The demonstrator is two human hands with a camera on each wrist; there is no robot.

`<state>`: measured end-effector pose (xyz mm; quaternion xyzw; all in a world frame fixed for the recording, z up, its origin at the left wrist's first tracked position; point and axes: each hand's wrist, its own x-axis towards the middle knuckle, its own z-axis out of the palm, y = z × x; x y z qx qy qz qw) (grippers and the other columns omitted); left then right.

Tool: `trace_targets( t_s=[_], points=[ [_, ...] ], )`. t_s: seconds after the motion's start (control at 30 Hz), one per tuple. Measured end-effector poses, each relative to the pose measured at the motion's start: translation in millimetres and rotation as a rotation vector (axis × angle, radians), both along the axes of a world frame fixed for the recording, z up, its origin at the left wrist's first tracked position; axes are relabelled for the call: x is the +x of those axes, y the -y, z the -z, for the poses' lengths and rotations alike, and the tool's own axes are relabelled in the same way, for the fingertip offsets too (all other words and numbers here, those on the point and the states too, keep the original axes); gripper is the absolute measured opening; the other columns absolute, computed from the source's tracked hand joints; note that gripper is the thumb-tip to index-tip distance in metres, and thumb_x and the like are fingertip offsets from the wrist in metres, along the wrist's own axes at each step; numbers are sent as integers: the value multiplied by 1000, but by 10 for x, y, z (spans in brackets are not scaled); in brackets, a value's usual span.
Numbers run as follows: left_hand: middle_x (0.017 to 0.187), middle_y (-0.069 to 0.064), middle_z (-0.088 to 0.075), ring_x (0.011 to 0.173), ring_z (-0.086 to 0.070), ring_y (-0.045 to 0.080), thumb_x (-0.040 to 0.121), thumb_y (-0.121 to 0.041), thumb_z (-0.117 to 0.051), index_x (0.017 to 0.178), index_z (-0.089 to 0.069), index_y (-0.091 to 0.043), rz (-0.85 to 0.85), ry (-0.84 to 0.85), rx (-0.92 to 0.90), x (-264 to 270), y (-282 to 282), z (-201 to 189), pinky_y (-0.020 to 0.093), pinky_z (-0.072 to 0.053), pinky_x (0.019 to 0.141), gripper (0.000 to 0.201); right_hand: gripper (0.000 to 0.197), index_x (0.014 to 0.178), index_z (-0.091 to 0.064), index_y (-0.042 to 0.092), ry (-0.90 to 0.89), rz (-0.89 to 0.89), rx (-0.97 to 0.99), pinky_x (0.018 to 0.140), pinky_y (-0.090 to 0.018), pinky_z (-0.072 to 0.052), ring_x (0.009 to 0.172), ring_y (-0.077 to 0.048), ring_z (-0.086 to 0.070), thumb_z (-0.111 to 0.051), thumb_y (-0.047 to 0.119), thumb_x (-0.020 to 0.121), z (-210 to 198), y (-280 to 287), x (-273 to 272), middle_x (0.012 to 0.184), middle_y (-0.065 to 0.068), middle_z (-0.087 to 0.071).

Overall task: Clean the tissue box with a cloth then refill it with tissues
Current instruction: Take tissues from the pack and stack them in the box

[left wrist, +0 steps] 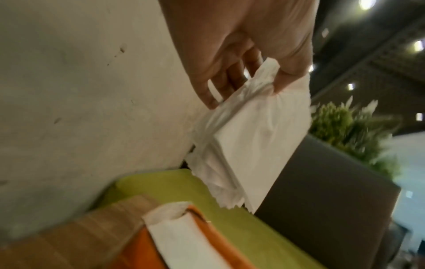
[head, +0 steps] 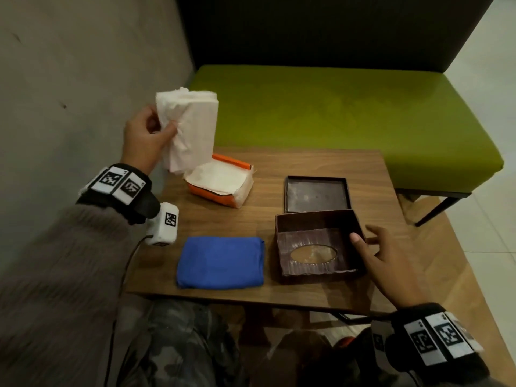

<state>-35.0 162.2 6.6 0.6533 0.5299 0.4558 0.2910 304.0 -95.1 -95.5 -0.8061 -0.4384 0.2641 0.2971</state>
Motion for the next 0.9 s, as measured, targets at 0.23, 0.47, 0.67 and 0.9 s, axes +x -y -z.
trace_targets(
  t_s=[0.23,0.47,0.67,0.9],
  points=[
    [81,-1,-65,69,-60,5,92,-6,-41,88,-57,-17,119,549,-421,265,1058,-25,22,-49,64,20,52,123,-56,29,-322,-84,412,81,-22,-50,99,-1,-61,-56,63,83,-688,85,-716,107,14,-62],
    [106,8,-70,96,-66,20,94,-17,-36,116,-60,-17,267,671,-818,754,2254,202,35,-53,78,32,56,130,-56,20,-1119,-164,59,99,-43,-51,112,-23,-66,-69,45,82,-674,236,-1325,120,-4,-69],
    [116,9,-66,110,-61,24,83,-53,-51,121,-59,-18,281,604,-941,781,2663,334,41,-49,93,52,40,126,-58,11,-952,33,149,71,-26,-59,96,-20,-70,-67,25,89,-572,581,-1236,111,-8,-71],
    [114,10,-68,107,-64,26,79,-47,-58,119,-58,-20,396,772,-1092,820,2895,377,45,-48,94,48,37,121,-58,12,-973,25,210,71,-27,-59,94,-20,-71,-68,25,88,-621,790,-1224,109,-9,-71]
  ],
)
